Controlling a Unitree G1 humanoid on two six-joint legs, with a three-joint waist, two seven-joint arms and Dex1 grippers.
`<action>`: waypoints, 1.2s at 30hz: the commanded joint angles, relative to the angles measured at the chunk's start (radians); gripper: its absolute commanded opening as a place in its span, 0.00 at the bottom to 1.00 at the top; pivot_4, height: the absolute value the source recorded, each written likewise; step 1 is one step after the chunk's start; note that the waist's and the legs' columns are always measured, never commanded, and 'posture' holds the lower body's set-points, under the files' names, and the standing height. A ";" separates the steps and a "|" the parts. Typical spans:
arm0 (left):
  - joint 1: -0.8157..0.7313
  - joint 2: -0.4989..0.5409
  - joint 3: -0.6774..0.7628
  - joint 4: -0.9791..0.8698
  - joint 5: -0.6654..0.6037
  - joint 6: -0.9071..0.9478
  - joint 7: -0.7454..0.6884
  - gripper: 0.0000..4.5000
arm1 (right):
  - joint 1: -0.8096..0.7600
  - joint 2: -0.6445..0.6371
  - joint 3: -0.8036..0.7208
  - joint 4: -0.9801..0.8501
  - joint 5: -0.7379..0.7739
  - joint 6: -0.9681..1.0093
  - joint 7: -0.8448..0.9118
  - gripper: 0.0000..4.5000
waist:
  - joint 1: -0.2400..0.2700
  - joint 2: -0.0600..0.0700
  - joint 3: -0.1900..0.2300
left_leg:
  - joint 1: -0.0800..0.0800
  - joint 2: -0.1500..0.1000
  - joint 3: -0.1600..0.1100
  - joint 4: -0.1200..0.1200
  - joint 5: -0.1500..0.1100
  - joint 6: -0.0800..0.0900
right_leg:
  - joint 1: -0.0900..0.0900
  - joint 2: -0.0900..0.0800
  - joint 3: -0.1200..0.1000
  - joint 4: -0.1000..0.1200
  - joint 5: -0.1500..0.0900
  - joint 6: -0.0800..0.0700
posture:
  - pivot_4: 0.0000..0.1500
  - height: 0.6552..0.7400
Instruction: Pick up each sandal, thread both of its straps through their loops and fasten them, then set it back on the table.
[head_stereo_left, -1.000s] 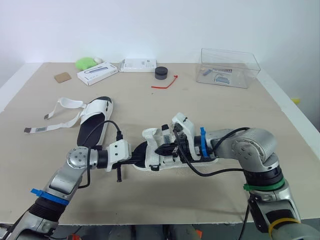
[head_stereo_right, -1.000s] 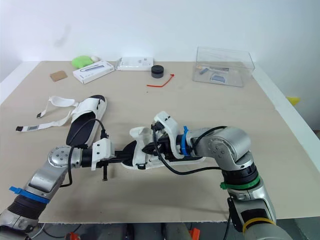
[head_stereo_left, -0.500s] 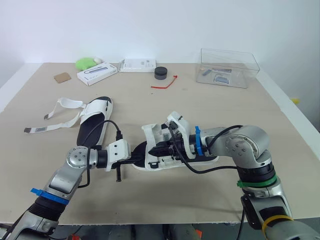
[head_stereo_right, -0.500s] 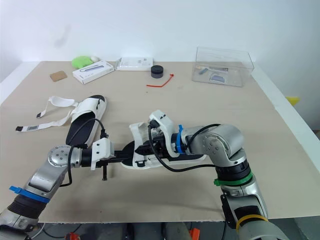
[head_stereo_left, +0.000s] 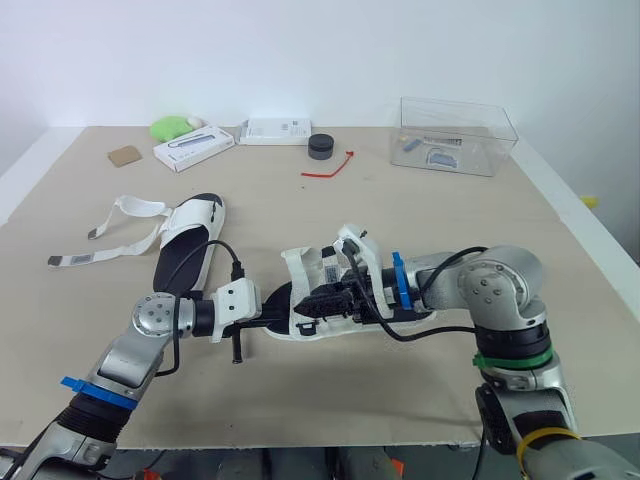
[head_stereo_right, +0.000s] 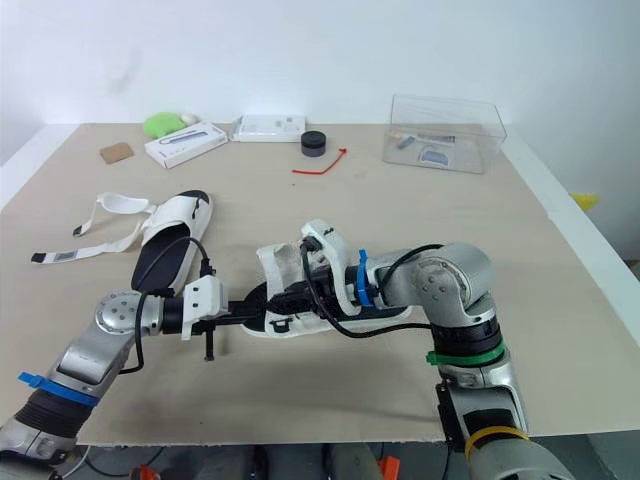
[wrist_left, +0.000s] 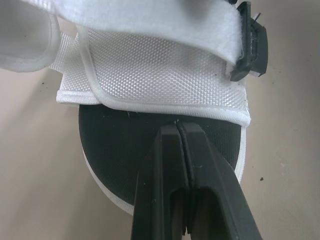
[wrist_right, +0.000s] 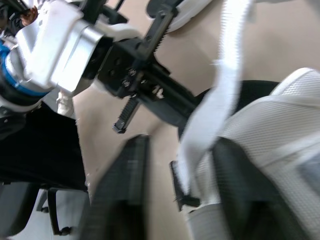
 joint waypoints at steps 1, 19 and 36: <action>0.029 0.010 -0.049 0.058 0.052 0.024 -0.012 0.00 | -0.024 0.005 -0.010 0.001 0.001 0.003 -0.002 0.01 | 0.000 0.000 0.000 | 0.000 0.000 0.000 0.000 0.000 0.000 | 0.000 0.000 0.000 0.000 0.000 0.000 | 1.00 1.00; 0.056 0.017 -0.046 0.040 0.052 0.026 -0.001 0.00 | 0.012 -0.127 0.195 -0.098 -0.050 -0.141 0.099 0.00 | 0.000 0.001 -0.001 | 0.000 0.000 0.000 0.000 0.000 0.000 | 0.000 0.000 0.000 0.000 -0.001 0.002 | 1.00 1.00; 0.045 0.025 -0.045 0.051 0.048 0.027 -0.015 0.00 | 0.042 -0.283 -0.128 -0.177 0.301 -0.022 0.315 0.93 | 0.002 0.000 -0.001 | 0.000 0.001 -0.001 0.000 0.000 0.000 | 0.000 0.001 -0.001 0.000 -0.002 0.001 | 1.00 1.00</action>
